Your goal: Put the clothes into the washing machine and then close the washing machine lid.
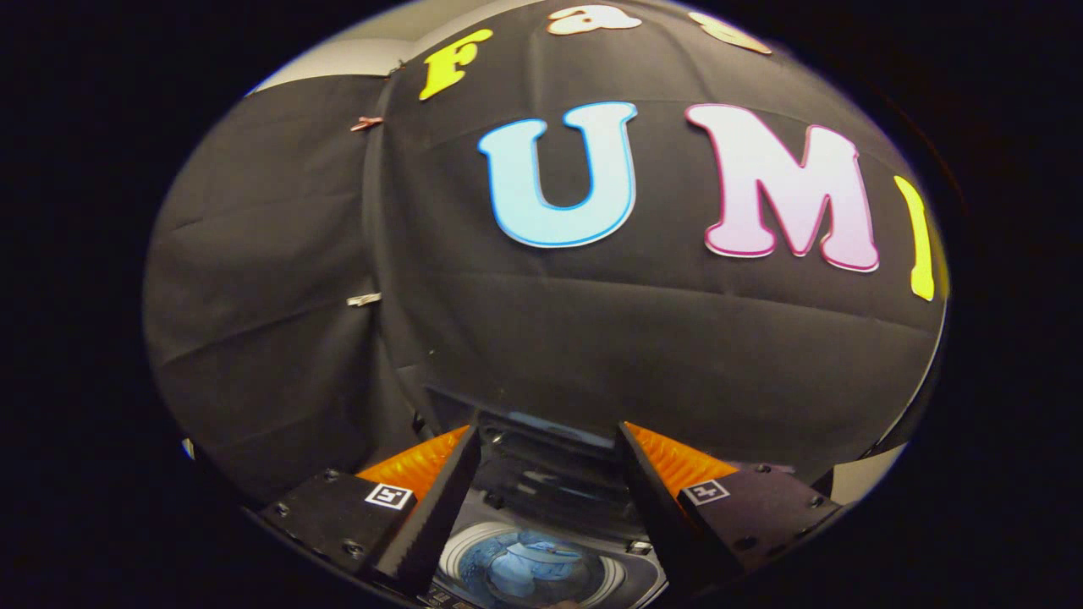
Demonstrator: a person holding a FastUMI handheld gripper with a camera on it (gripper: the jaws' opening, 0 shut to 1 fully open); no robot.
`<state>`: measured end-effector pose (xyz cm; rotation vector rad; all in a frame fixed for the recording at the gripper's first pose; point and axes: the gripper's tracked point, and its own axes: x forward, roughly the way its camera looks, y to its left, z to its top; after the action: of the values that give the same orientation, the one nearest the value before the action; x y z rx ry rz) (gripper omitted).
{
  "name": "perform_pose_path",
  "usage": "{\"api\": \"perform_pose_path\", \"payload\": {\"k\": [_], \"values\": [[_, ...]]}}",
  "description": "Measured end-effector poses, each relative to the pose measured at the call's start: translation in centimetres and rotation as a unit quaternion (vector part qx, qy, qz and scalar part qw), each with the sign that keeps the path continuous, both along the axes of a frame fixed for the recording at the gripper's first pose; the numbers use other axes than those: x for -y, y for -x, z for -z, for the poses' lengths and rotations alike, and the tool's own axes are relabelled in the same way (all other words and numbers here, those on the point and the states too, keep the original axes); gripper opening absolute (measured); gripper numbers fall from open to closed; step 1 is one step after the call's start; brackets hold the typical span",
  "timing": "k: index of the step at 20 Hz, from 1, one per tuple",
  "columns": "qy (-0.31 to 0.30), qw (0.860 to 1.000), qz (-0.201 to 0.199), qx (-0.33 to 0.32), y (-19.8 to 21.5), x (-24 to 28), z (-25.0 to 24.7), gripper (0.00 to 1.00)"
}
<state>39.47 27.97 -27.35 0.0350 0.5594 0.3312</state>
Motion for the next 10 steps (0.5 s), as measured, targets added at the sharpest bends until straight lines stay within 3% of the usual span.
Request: {"api": "perform_pose_path", "payload": {"k": [5, 10], "values": [[0.000, 0.996, 0.087, 0.010, -3.0, 3.5, 0.1, 0.99], [0.015, 0.993, 0.119, -0.004, -4.1, 4.1, 1.4, 0.99]]}}
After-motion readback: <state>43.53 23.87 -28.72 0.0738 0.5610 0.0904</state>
